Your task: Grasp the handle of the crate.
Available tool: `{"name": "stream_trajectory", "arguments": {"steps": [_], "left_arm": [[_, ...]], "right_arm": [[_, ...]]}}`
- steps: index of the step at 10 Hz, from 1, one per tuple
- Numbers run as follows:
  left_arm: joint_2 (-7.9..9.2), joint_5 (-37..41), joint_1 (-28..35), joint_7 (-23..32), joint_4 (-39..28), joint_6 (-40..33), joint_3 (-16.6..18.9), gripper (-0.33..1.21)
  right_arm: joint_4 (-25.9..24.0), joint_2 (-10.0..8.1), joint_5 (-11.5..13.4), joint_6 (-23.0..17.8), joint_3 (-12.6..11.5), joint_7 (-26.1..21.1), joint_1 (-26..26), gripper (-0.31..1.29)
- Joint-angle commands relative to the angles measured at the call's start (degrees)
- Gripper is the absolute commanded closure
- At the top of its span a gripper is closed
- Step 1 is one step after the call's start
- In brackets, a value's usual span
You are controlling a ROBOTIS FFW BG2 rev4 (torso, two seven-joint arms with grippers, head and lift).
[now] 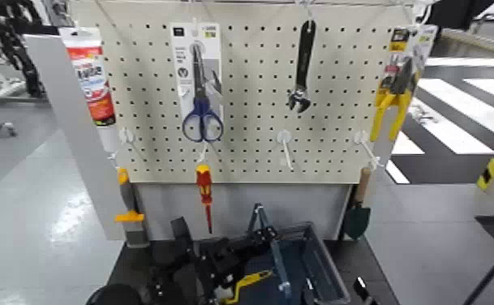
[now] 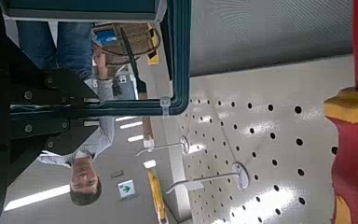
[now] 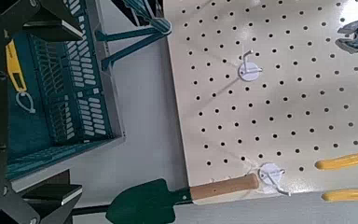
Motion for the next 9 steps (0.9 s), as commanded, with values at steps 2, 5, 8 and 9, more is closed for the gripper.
{"name": "stream_trajectory", "arguments": {"steps": [2,5,8,9], "left_arm": [[0.00,1.23,1.39,0.00,-1.63,1.39,0.19,1.19],[0.27,1.67,4.64,1.85,-6.82,4.47,2.56,1.19],[0.79,4.74,8.68,6.68,-12.44,7.81,5.38,1.19],[1.50,6.06,10.09,9.06,-14.55,9.12,6.43,1.19]], "right_arm": [[-0.09,-0.04,-0.02,-0.09,-0.09,-0.04,0.12,0.15],[-0.09,0.22,0.06,-0.27,-0.44,-0.13,0.29,0.15],[-0.18,0.22,0.15,-0.35,-0.53,-0.30,0.38,0.15],[-0.18,0.22,0.24,-0.35,-0.53,-0.30,0.38,0.15]]}}
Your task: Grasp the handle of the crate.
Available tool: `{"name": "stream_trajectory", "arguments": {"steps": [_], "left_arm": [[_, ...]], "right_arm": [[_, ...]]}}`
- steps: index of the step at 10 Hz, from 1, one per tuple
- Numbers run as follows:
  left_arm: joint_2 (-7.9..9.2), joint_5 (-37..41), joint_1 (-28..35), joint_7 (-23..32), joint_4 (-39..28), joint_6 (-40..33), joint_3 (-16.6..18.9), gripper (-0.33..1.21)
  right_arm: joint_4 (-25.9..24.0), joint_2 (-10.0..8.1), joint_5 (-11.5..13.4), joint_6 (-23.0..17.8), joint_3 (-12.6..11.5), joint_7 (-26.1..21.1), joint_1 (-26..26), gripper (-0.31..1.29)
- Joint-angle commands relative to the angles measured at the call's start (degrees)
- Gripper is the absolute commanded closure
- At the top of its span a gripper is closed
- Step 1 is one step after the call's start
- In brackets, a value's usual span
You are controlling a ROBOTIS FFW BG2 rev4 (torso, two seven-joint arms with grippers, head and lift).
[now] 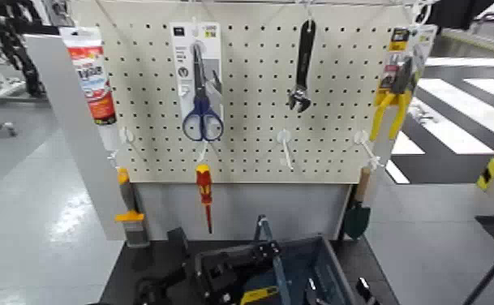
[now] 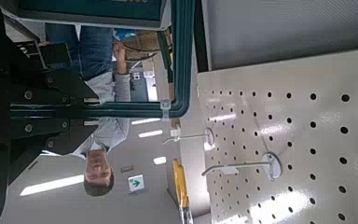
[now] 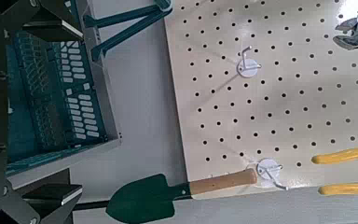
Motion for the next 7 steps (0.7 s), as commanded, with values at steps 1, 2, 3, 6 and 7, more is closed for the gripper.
{"name": "stream_trajectory", "arguments": {"steps": [1,2,3,6,7], "left_arm": [[1.66,3.65,3.41,3.59,-4.49,3.53,2.14,1.19],[2.46,4.26,4.20,4.12,-5.19,5.03,2.58,1.19],[2.72,5.23,5.17,5.44,-6.34,6.17,3.55,1.19],[2.98,8.92,7.28,7.37,-8.62,6.79,3.81,1.19],[3.51,10.68,7.81,8.52,-9.59,6.79,3.73,1.19]], "right_arm": [[-0.07,0.09,0.18,-0.02,-0.03,-0.06,0.04,0.15],[0.02,0.09,0.18,-0.11,-0.03,-0.06,0.04,0.15],[0.02,0.09,0.27,-0.11,-0.03,-0.06,0.04,0.15],[0.20,0.17,0.35,-0.20,-0.03,-0.06,0.04,0.15],[0.11,0.17,0.35,-0.20,-0.12,-0.15,0.04,0.15]]}}
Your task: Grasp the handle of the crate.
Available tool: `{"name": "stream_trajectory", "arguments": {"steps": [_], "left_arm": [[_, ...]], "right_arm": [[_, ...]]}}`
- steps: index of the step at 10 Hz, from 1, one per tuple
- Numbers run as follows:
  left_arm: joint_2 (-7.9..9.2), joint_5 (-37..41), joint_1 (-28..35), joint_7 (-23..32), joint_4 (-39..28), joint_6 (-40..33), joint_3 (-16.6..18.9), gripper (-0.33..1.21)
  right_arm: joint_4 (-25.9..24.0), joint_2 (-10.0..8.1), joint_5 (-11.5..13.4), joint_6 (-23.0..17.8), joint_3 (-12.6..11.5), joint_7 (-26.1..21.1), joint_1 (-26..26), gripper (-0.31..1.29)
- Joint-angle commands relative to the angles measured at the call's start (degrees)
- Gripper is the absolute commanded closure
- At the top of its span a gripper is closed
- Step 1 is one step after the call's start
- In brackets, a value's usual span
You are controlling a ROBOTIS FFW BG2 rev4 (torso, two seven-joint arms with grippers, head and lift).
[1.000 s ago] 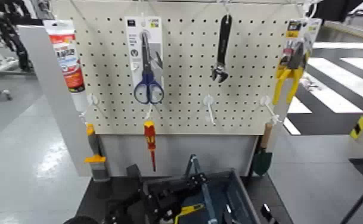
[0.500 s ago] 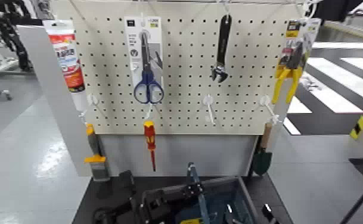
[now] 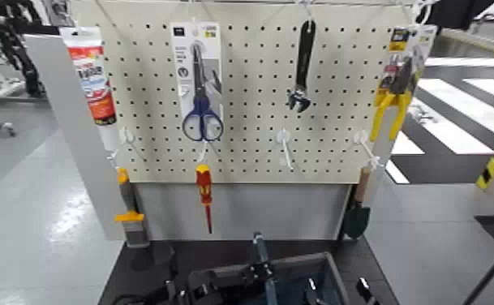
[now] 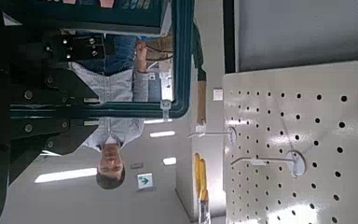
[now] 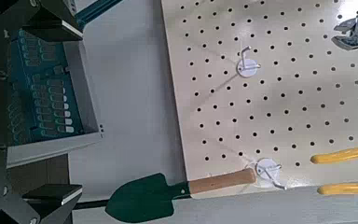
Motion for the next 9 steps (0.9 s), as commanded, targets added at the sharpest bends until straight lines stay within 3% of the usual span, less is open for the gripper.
{"name": "stream_trajectory", "arguments": {"steps": [1,9], "left_arm": [[1.35,3.45,1.14,1.80,-2.20,0.25,-0.18,1.19],[0.99,5.30,1.22,1.27,-1.93,0.25,-0.97,1.19]], "right_arm": [[0.08,0.00,0.13,-0.01,0.00,-0.06,0.00,0.15],[0.00,0.18,0.22,-0.01,0.09,0.03,0.00,0.15]]}}
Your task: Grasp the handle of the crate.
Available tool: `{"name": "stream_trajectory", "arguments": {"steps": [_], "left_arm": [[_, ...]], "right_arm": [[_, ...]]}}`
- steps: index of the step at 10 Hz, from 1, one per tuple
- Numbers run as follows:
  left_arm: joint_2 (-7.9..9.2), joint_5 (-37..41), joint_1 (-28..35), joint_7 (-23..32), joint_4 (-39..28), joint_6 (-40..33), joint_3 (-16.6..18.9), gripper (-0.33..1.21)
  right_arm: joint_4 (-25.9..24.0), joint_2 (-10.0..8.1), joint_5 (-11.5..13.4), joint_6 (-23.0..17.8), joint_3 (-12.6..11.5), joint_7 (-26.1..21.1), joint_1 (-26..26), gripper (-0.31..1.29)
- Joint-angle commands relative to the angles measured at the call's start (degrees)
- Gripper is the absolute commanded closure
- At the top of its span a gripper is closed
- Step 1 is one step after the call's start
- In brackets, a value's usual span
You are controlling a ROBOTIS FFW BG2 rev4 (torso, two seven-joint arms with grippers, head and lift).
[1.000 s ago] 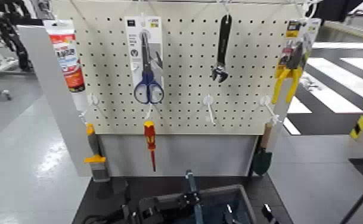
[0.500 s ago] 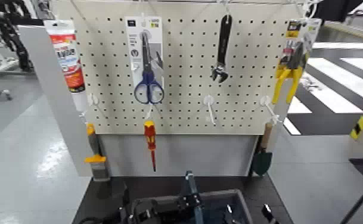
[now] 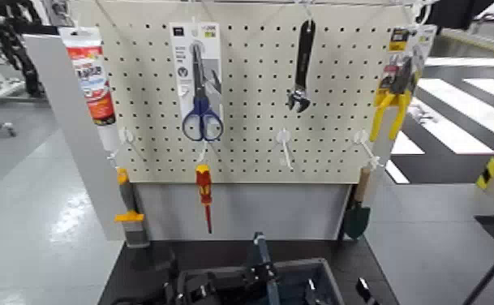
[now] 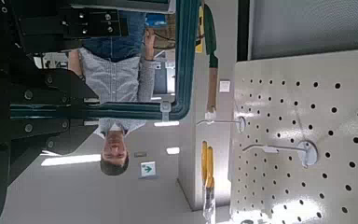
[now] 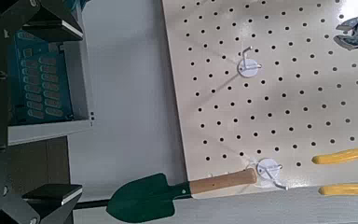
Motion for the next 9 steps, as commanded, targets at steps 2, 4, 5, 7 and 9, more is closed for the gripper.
{"name": "stream_trajectory", "arguments": {"steps": [2,4,5,7,9], "left_arm": [[-0.16,0.09,-0.09,-0.33,0.35,0.00,-0.26,1.19],[-0.25,0.09,-0.18,-0.60,0.53,0.00,-0.35,1.19],[-0.25,0.09,-0.18,-0.68,0.62,0.00,-0.43,1.19],[-0.25,0.09,-0.26,-0.77,0.62,0.00,-0.52,1.19],[-0.25,0.18,-0.26,-0.95,0.71,0.00,-0.61,1.19]], "right_arm": [[-0.15,-0.09,0.56,-0.01,0.07,-0.06,-0.09,0.15],[-0.24,-0.09,0.99,0.08,0.07,-0.23,-0.09,0.15],[-0.32,-0.09,1.52,0.08,0.07,-0.32,-0.09,0.15],[-0.50,-0.09,2.23,-0.01,-0.02,-0.41,-0.09,0.15],[-0.50,-0.18,2.40,0.08,0.07,-0.58,-0.09,0.15]]}}
